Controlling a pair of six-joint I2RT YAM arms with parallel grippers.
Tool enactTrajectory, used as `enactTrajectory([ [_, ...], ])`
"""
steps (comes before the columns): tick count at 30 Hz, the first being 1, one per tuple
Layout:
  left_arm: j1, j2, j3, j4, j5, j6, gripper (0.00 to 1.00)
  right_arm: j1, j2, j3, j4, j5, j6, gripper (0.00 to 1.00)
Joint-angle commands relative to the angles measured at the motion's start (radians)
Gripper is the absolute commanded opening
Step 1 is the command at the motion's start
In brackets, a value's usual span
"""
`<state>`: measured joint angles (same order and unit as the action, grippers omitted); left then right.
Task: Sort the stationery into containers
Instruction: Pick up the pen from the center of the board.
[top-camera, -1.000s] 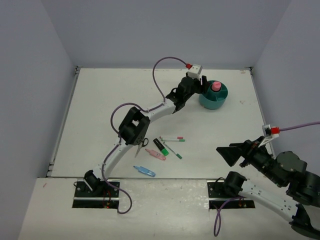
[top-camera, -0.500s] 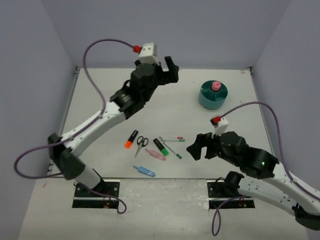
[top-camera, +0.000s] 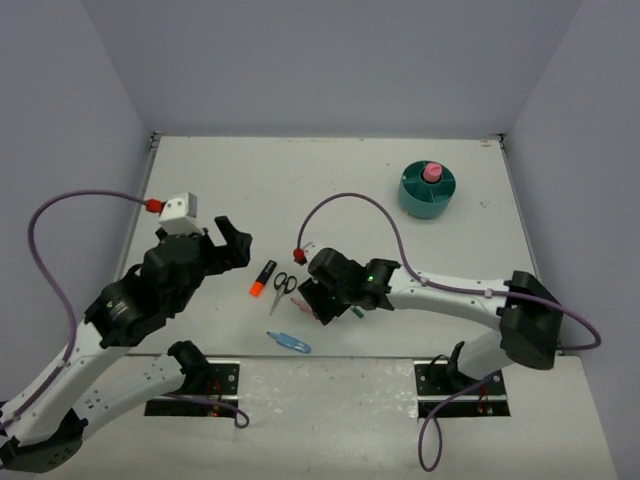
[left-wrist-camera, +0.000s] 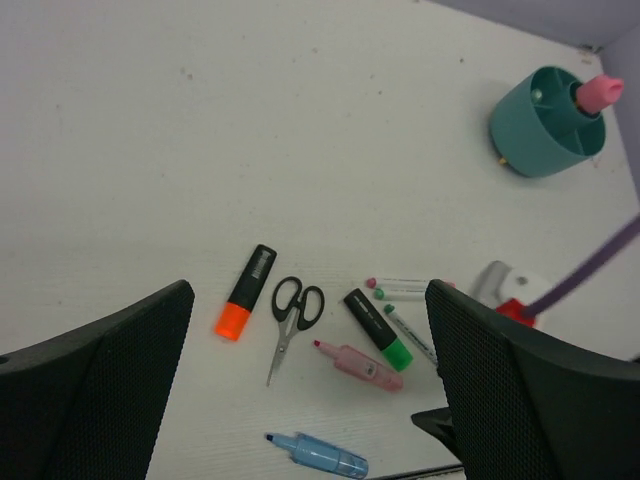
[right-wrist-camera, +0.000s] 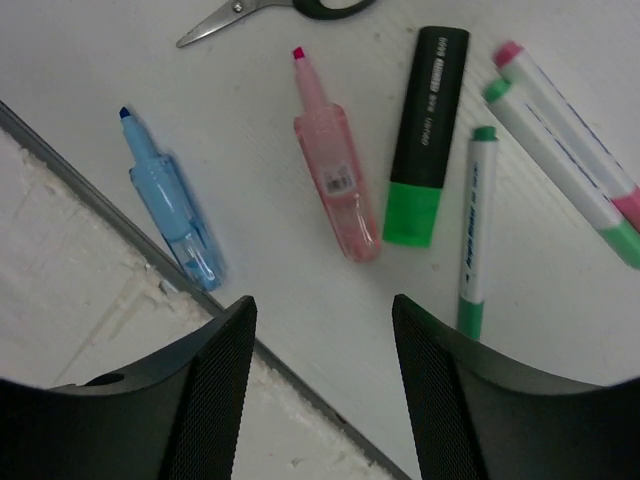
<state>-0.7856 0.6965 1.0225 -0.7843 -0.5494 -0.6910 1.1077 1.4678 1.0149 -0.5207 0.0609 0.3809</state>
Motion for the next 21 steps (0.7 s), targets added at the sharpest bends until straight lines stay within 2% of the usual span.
enactTrajectory([
  [1,0.003,-0.16,-0.008,-0.077,-0.022,0.064,1.0,0.029,0.142,0.165,0.007,0.034,-0.129,0.54],
  [6,0.003,-0.25,-0.083,-0.039,-0.013,0.089,1.0,0.029,0.271,0.261,-0.041,0.029,-0.172,0.48],
  [21,0.003,-0.228,-0.14,0.009,0.037,0.102,1.0,0.026,0.442,0.3,-0.06,0.061,-0.198,0.47],
])
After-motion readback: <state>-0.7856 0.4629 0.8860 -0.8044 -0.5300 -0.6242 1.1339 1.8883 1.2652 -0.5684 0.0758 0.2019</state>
